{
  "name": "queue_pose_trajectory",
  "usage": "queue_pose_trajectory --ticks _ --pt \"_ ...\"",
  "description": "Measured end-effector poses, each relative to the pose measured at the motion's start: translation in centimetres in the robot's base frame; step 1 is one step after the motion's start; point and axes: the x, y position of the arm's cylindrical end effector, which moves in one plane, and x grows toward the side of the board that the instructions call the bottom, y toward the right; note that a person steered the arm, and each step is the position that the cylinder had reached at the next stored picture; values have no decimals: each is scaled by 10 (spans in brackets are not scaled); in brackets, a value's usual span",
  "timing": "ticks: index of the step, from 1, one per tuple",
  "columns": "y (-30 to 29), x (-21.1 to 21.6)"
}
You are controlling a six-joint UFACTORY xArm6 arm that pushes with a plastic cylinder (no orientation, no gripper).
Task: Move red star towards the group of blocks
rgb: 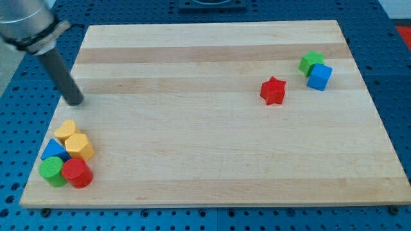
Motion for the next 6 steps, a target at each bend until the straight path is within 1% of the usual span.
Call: queue_pose_trajectory --ticks 1,2,3,4,5,6 --pt "71 15" --pt "158 54" --pt "250 75" --pt "340 64" --pt "406 44" --pt "422 9"
